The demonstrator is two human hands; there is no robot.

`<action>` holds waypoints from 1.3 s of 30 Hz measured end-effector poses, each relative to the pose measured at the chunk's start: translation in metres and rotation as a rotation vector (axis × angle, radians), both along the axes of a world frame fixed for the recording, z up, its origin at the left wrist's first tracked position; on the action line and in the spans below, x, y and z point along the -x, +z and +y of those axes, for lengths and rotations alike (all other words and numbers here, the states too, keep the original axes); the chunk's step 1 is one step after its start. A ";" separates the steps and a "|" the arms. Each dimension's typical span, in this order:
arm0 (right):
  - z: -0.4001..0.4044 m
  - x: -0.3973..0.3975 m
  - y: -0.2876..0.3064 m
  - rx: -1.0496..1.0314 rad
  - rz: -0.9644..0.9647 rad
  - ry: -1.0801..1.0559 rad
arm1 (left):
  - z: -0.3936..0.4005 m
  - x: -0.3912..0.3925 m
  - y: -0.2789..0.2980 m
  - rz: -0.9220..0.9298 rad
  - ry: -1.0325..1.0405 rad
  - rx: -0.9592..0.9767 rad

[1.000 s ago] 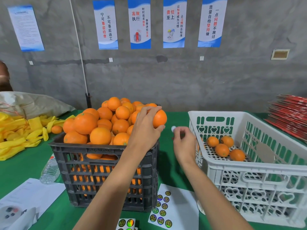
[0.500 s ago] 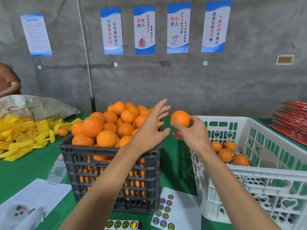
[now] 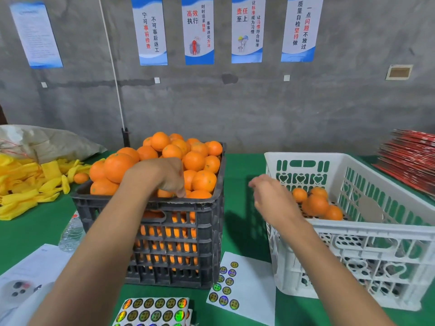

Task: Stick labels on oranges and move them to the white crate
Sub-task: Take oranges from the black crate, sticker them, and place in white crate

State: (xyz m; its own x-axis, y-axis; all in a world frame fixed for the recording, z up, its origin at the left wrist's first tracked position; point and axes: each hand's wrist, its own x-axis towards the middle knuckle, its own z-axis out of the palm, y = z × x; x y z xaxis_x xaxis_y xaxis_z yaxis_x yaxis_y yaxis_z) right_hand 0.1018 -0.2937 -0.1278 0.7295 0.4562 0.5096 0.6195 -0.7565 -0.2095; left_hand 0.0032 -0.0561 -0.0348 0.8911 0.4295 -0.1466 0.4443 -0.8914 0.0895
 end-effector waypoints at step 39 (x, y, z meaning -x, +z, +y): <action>0.049 -0.009 -0.091 -0.864 0.315 0.009 | -0.057 -0.050 -0.046 -1.021 -0.283 0.250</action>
State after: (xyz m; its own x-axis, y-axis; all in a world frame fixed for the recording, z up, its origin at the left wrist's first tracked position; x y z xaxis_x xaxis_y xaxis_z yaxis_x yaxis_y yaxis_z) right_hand 0.1107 -0.2445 -0.2188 0.8906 0.0153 0.4546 0.4432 -0.2537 -0.8598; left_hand 0.0532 -0.1134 -0.0810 0.7038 0.2505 0.6647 -0.1610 -0.8552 0.4927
